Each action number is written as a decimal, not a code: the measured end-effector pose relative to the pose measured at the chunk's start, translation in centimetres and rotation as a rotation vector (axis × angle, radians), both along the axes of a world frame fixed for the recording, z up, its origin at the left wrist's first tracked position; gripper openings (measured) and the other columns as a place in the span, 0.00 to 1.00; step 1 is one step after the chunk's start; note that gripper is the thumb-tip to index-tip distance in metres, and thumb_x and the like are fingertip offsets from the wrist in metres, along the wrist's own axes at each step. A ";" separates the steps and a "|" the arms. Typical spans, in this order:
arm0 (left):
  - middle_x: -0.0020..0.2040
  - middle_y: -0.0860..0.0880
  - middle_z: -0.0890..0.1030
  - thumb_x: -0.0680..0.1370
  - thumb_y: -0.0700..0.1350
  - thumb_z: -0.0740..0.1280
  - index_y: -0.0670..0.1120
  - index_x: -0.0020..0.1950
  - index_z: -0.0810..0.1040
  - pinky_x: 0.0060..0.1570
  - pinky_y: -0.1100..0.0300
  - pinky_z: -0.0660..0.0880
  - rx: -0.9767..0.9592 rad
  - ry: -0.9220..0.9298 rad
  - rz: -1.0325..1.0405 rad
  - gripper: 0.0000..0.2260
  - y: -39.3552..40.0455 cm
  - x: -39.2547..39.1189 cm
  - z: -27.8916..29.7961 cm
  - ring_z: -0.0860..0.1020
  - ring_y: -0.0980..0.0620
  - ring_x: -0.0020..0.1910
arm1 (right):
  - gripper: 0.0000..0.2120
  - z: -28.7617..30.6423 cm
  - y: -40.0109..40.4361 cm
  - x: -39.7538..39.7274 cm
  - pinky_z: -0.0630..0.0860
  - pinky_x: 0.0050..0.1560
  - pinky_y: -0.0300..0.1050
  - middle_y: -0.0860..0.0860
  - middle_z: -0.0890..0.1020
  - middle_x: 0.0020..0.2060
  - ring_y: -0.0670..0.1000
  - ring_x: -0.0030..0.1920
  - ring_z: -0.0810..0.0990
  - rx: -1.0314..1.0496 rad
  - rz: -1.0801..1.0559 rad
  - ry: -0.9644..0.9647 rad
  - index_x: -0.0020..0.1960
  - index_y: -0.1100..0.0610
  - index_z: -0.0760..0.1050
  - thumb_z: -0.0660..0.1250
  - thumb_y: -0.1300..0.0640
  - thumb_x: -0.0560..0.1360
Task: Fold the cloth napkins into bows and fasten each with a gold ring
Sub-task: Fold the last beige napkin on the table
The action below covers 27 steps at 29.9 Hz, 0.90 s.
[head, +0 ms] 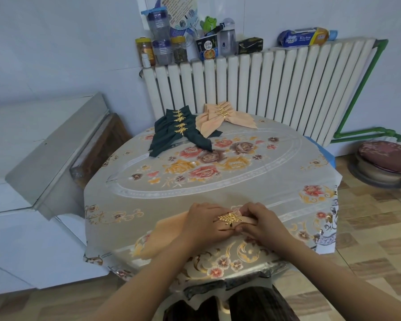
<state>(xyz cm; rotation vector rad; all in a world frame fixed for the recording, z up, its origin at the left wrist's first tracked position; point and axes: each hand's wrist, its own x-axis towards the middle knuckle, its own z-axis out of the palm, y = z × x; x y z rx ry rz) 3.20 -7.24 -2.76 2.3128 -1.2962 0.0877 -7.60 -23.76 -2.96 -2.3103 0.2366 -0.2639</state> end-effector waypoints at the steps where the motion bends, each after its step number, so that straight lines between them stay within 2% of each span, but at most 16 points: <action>1: 0.50 0.59 0.83 0.66 0.69 0.64 0.56 0.55 0.81 0.51 0.53 0.72 0.007 0.009 0.006 0.25 0.3 0.3 0.4 0.78 0.58 0.49 | 0.18 0.1 0.0 0.1 0.65 0.39 0.26 0.46 0.73 0.42 0.38 0.42 0.71 -0.006 0.003 -0.007 0.42 0.42 0.67 0.76 0.56 0.66; 5: 0.50 0.60 0.81 0.64 0.69 0.62 0.57 0.55 0.80 0.54 0.54 0.71 0.045 0.092 0.037 0.27 1.5 1.0 1.2 0.76 0.59 0.49 | 0.14 -0.1 -0.2 0.2 0.69 0.36 0.27 0.51 0.75 0.45 0.42 0.42 0.73 0.028 -0.003 -0.002 0.47 0.50 0.72 0.75 0.57 0.67; 7: 0.51 0.60 0.80 0.63 0.72 0.62 0.58 0.56 0.79 0.55 0.54 0.70 0.083 0.099 0.056 0.28 1.9 1.0 1.5 0.75 0.59 0.51 | 0.15 -0.2 -0.1 0.2 0.69 0.35 0.27 0.52 0.75 0.46 0.43 0.42 0.74 0.031 -0.003 -0.005 0.47 0.46 0.70 0.75 0.57 0.67; 9: 0.57 0.59 0.78 0.64 0.72 0.63 0.58 0.62 0.75 0.60 0.54 0.67 0.156 0.073 0.052 0.31 2.0 0.8 1.7 0.73 0.57 0.58 | 0.17 0.0 0.0 0.1 0.69 0.37 0.26 0.51 0.74 0.47 0.42 0.43 0.74 0.017 0.009 0.011 0.51 0.44 0.70 0.74 0.56 0.68; 11: 0.65 0.56 0.71 0.68 0.69 0.66 0.56 0.72 0.64 0.65 0.54 0.61 0.235 0.073 0.075 0.36 2.5 0.6 1.7 0.66 0.54 0.65 | 0.23 0.2 0.0 0.1 0.70 0.45 0.28 0.48 0.73 0.49 0.44 0.48 0.73 -0.065 0.039 0.034 0.60 0.42 0.69 0.73 0.51 0.69; 13: 0.68 0.53 0.68 0.74 0.63 0.63 0.54 0.74 0.61 0.66 0.55 0.57 0.207 0.103 0.130 0.31 3.6 0.6 1.4 0.63 0.53 0.67 | 0.31 0.2 0.1 0.5 0.66 0.58 0.40 0.46 0.74 0.56 0.47 0.56 0.69 -0.300 0.101 0.009 0.69 0.41 0.64 0.67 0.40 0.67; 14: 0.67 0.52 0.68 0.77 0.59 0.61 0.53 0.73 0.63 0.65 0.57 0.57 0.177 0.120 0.140 0.26 4.1 0.5 1.2 0.63 0.52 0.66 | 0.35 0.4 0.2 0.8 0.62 0.60 0.43 0.44 0.73 0.60 0.47 0.60 0.67 -0.376 0.145 -0.012 0.71 0.41 0.62 0.63 0.35 0.66; 16: 0.62 0.50 0.69 0.79 0.52 0.62 0.51 0.70 0.69 0.63 0.60 0.59 0.115 0.122 0.130 0.20 4.7 0.2 0.9 0.65 0.52 0.62 | 0.35 0.6 0.9 1.7 0.58 0.62 0.42 0.43 0.71 0.64 0.45 0.63 0.64 -0.396 0.210 -0.032 0.71 0.44 0.65 0.59 0.33 0.66; 20: 0.48 0.48 0.74 0.74 0.46 0.70 0.45 0.55 0.80 0.51 0.63 0.65 -0.013 0.031 0.167 0.11 4.6 -0.3 -0.1 0.70 0.51 0.49 | 0.21 0.6 2.5 3.0 0.66 0.62 0.47 0.48 0.82 0.53 0.49 0.57 0.75 -0.323 0.187 -0.103 0.61 0.50 0.78 0.65 0.45 0.69; 23: 0.41 0.49 0.74 0.73 0.43 0.69 0.43 0.44 0.80 0.44 0.61 0.69 -0.103 0.019 0.205 0.04 4.4 -0.6 -0.2 0.72 0.50 0.42 | 0.21 0.4 2.9 2.4 0.63 0.57 0.34 0.49 0.82 0.51 0.47 0.55 0.76 -0.191 0.126 -0.121 0.59 0.51 0.79 0.65 0.45 0.68; 25: 0.40 0.49 0.75 0.75 0.42 0.67 0.44 0.43 0.81 0.45 0.58 0.70 -0.132 0.080 0.238 0.04 4.5 -1.1 0.4 0.73 0.50 0.42 | 0.21 0.2 3.2 1.8 0.61 0.53 0.26 0.48 0.82 0.50 0.46 0.53 0.75 -0.093 0.094 -0.149 0.58 0.51 0.80 0.66 0.45 0.68; 27: 0.40 0.49 0.78 0.77 0.44 0.67 0.44 0.43 0.82 0.45 0.57 0.69 -0.143 0.133 0.250 0.06 4.4 -1.6 1.0 0.73 0.52 0.41 | 0.18 0.2 3.5 1.6 0.60 0.53 0.22 0.47 0.81 0.50 0.44 0.52 0.73 -0.043 0.065 -0.174 0.58 0.52 0.80 0.69 0.50 0.69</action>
